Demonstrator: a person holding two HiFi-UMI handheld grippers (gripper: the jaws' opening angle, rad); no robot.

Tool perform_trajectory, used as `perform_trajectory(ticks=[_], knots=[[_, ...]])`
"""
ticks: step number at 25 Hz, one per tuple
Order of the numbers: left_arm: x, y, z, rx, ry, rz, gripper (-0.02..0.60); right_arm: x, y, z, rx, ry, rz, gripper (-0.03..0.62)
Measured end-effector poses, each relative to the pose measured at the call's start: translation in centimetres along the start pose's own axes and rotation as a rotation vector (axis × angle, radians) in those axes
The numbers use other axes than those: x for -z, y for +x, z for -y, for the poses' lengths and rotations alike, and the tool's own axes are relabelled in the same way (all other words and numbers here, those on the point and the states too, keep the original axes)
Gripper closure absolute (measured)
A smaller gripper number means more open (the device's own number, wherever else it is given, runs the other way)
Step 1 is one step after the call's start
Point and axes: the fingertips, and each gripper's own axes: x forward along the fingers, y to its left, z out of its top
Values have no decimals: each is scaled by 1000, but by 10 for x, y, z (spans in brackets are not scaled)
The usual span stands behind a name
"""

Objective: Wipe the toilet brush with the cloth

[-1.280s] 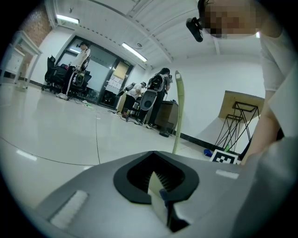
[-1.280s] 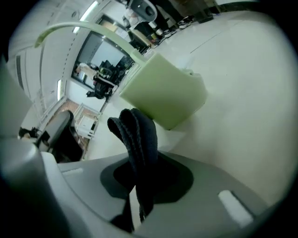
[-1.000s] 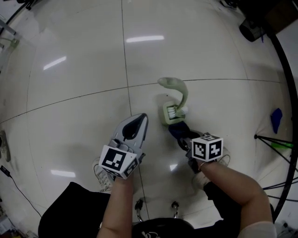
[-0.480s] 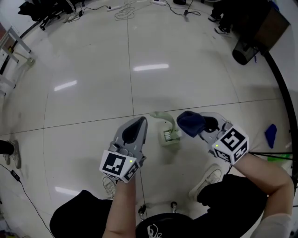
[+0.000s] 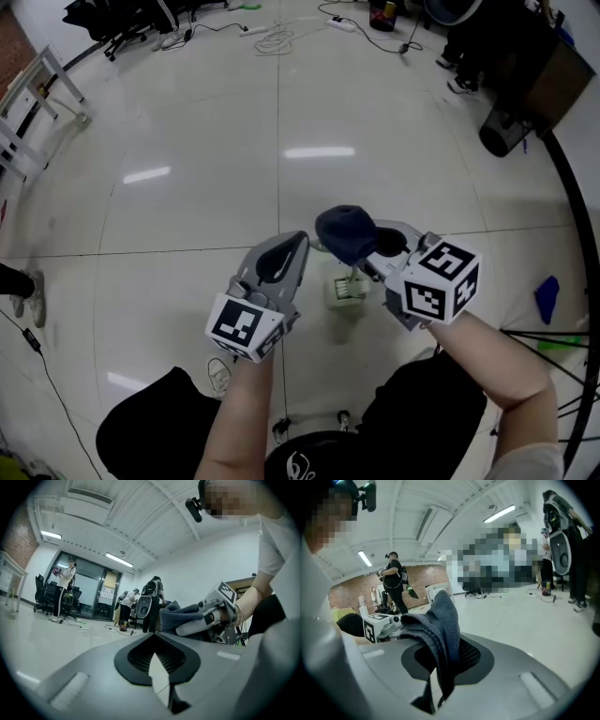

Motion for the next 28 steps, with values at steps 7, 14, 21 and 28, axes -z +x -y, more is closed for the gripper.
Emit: perform_trajectory(ticks=[7, 14, 21, 28], knots=[[-2, 1, 5, 34, -3, 22, 575, 36, 5, 20, 24, 145, -31, 533], [1, -6, 2, 60, -56, 54, 575, 124, 7, 55, 118, 312, -116, 533], [7, -7, 4, 69, -29, 37, 575, 209, 11, 76, 198, 385, -228, 533], [26, -9, 10, 89, -37, -8, 575, 276, 19, 72, 182, 369, -426, 533]])
